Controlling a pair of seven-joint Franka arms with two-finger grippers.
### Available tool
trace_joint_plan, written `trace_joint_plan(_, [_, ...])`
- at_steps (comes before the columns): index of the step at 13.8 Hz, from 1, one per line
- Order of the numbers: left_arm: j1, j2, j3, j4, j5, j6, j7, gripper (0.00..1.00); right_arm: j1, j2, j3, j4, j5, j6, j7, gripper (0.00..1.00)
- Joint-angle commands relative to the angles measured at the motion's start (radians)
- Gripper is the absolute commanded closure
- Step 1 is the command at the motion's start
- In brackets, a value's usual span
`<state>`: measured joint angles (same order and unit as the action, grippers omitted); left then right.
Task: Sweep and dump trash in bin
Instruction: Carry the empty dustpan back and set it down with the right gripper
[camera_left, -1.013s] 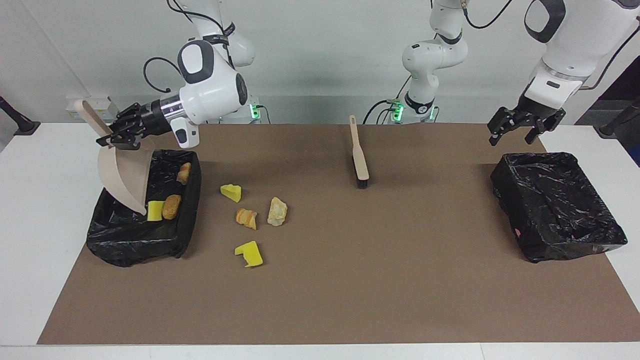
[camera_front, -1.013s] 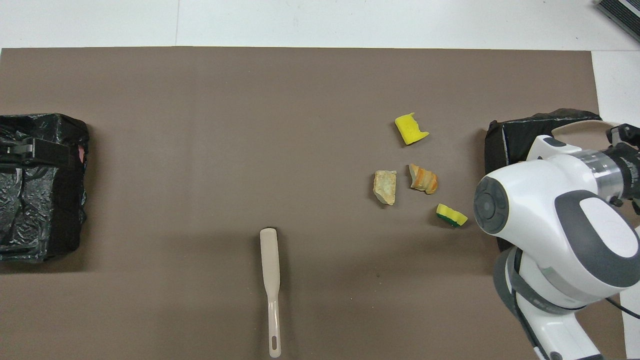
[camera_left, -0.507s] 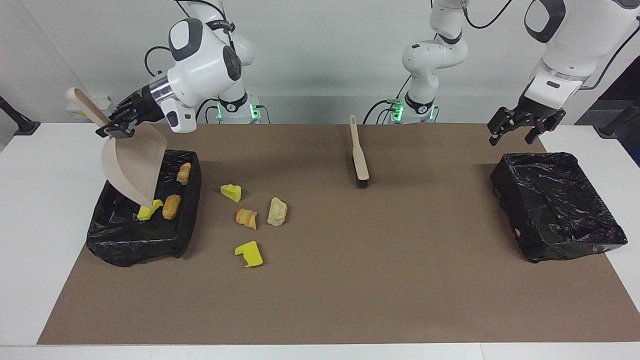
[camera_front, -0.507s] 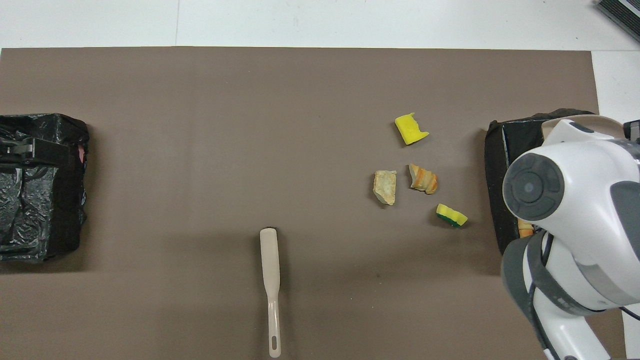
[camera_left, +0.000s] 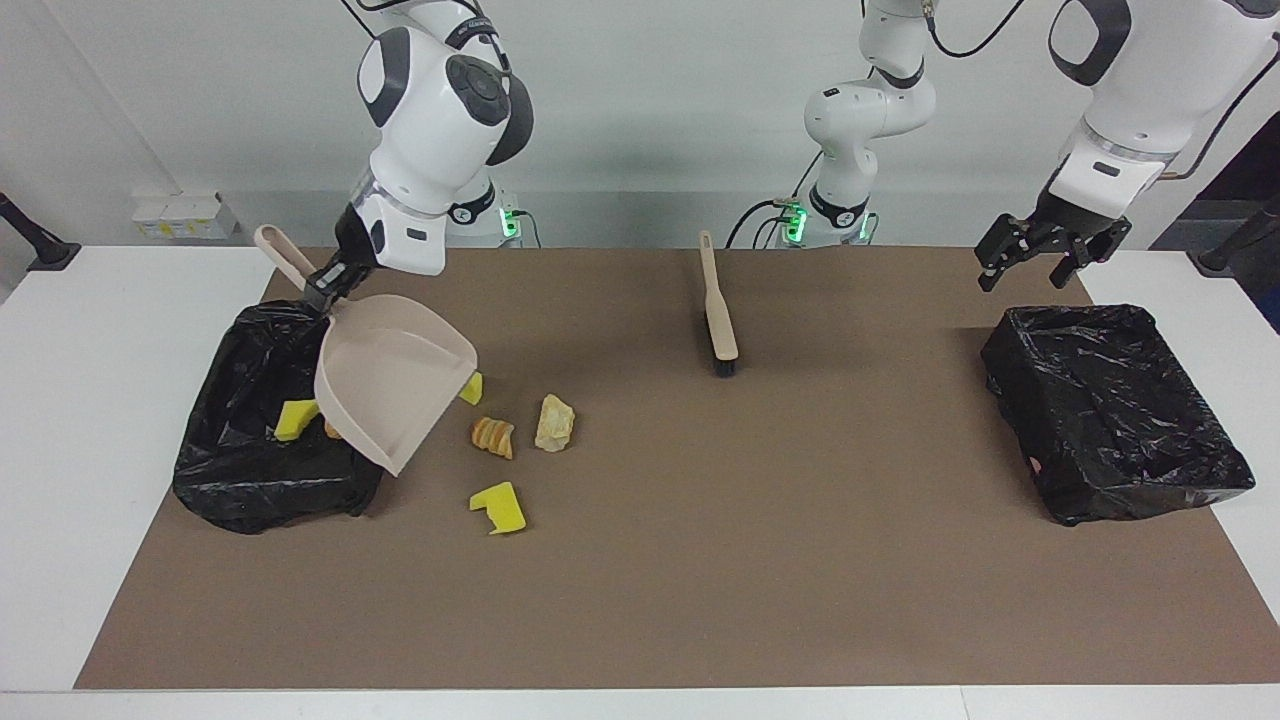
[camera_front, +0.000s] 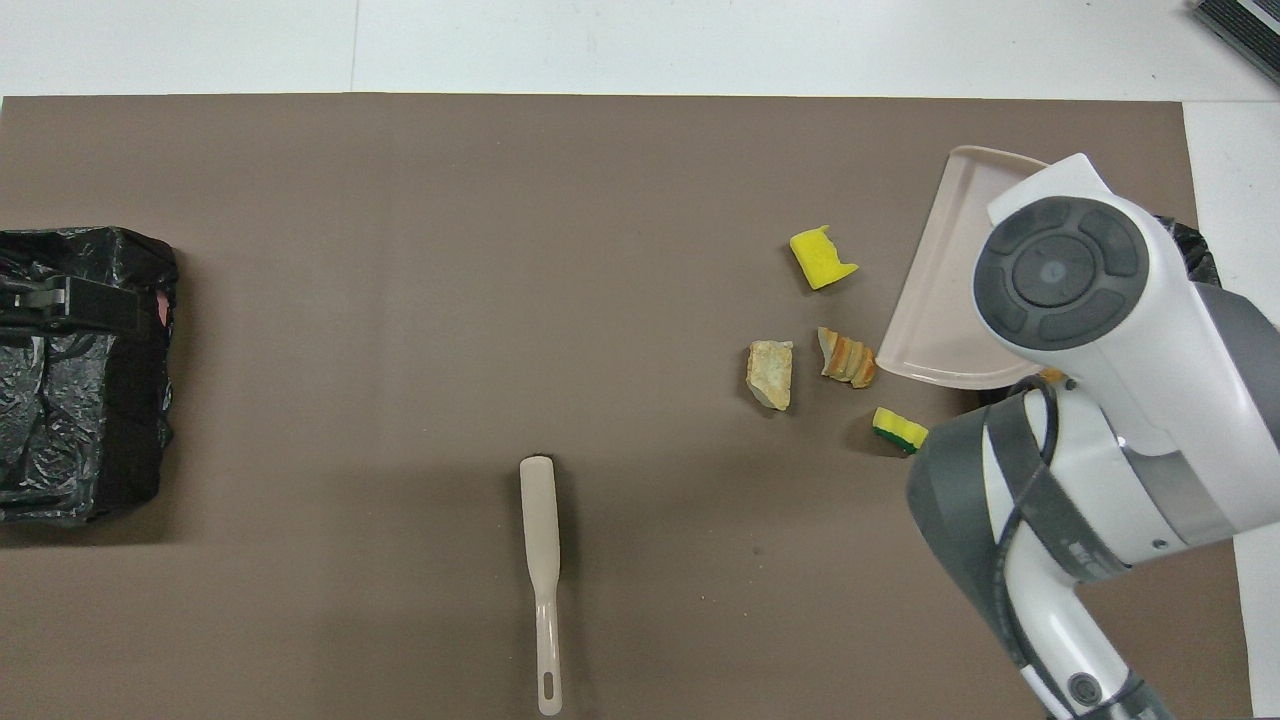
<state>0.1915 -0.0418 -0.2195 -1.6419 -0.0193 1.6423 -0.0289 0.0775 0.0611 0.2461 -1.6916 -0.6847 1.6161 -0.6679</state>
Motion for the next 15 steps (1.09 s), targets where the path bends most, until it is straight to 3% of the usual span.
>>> trace_joint_plan(1, [0.009, -0.01, -0.004, -0.009, 0.018, -0.006, 0.007, 0.0, 0.082, 0.124, 0.005, 0.157, 0.098, -0.076, 0.272, 1.0])
trace_joint_plan(10, [0.046, -0.01, -0.004, -0.024, 0.012, 0.037, 0.006, 0.0, 0.367, 0.534, 0.001, 0.578, 0.451, -0.079, 1.193, 1.0])
trace_joint_plan(12, [0.068, -0.006, -0.004, -0.026, 0.01, 0.068, 0.004, 0.0, 0.427, 0.623, 0.002, 0.641, 0.459, -0.013, 1.338, 1.0])
trace_joint_plan(15, [0.062, -0.001, -0.004, -0.029, 0.01, 0.071, -0.002, 0.0, 0.446, 0.675, 0.015, 0.653, 0.493, 0.089, 1.415, 1.0])
